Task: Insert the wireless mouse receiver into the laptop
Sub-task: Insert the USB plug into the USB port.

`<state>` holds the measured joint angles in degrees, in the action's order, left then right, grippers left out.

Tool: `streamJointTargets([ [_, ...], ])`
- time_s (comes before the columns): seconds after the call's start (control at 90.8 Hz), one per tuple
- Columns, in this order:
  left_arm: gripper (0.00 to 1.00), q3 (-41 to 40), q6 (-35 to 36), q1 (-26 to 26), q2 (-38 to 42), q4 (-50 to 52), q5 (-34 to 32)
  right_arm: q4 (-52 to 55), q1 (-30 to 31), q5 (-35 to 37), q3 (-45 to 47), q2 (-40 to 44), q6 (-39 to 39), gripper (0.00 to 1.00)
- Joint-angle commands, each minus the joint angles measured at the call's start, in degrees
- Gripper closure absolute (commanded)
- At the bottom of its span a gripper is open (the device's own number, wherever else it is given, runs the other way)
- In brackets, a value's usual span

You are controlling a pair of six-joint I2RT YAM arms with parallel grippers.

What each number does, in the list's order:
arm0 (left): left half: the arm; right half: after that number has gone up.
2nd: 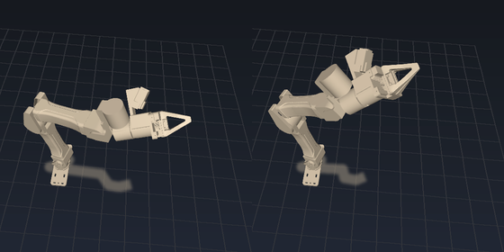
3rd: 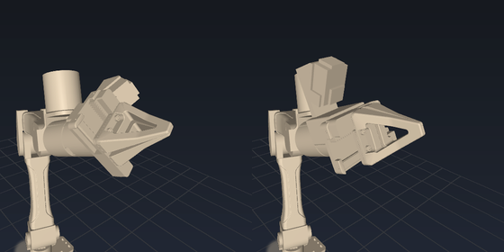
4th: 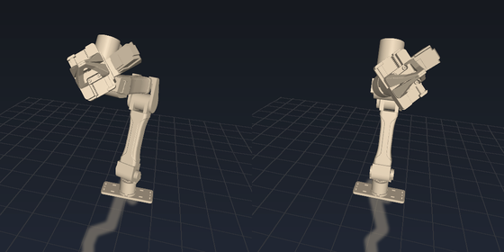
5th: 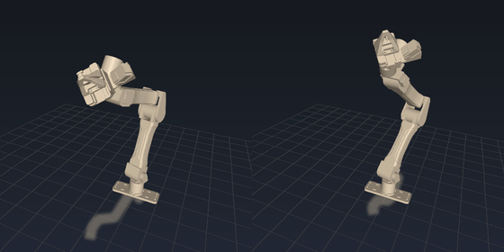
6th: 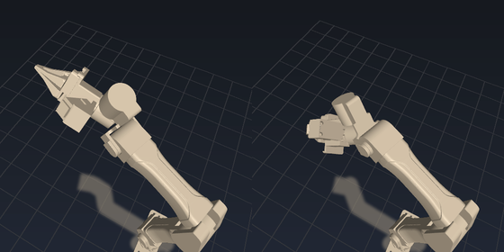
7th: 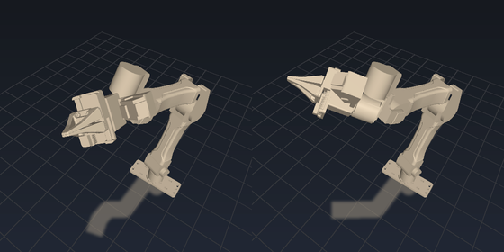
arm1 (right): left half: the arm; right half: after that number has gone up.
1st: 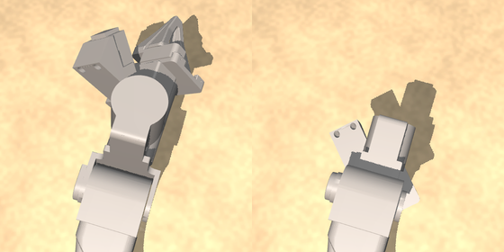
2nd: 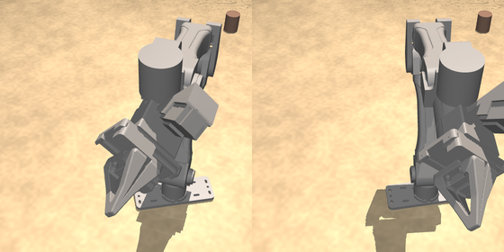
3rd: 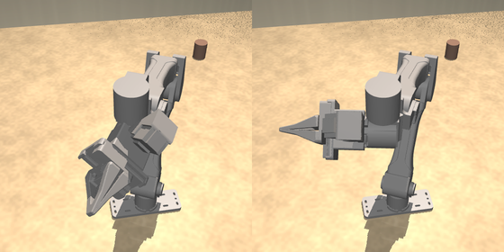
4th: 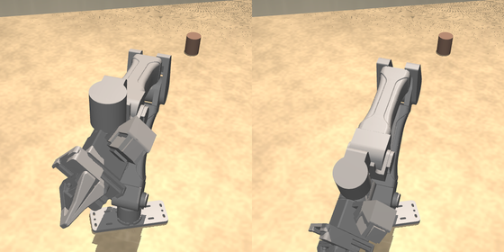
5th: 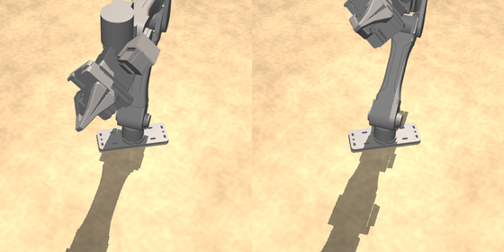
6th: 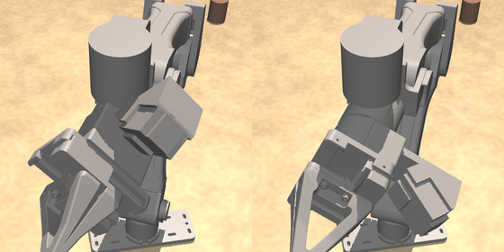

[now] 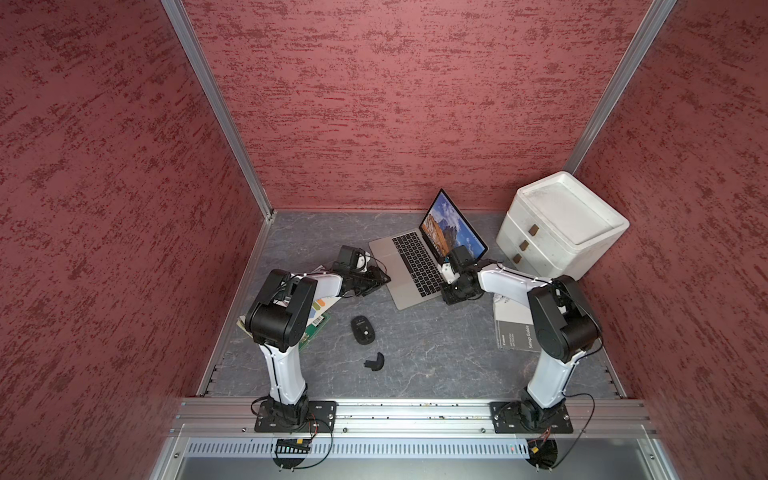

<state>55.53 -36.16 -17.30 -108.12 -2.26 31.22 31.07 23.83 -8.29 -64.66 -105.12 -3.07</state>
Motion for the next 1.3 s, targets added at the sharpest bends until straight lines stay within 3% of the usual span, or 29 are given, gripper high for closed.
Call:
streamJointTargets([
  [0.0, 0.46, -0.13, 1.01, 0.64, -2.20, 1.97, -2.08, -2.19, -0.46, 1.33, -0.88, 0.30, -0.38, 0.99],
  [1.003, 0.46, 0.12, 1.75, 1.30, -2.32, 2.27, -1.92, -2.19, 1.97, 4.16, -1.17, -0.20, -0.40, 1.00],
  [1.289, 0.46, 0.11, 2.04, 1.30, -2.36, 2.59, -1.87, -6.39, 2.86, 2.85, 0.76, 1.64, -1.62, 1.00],
])
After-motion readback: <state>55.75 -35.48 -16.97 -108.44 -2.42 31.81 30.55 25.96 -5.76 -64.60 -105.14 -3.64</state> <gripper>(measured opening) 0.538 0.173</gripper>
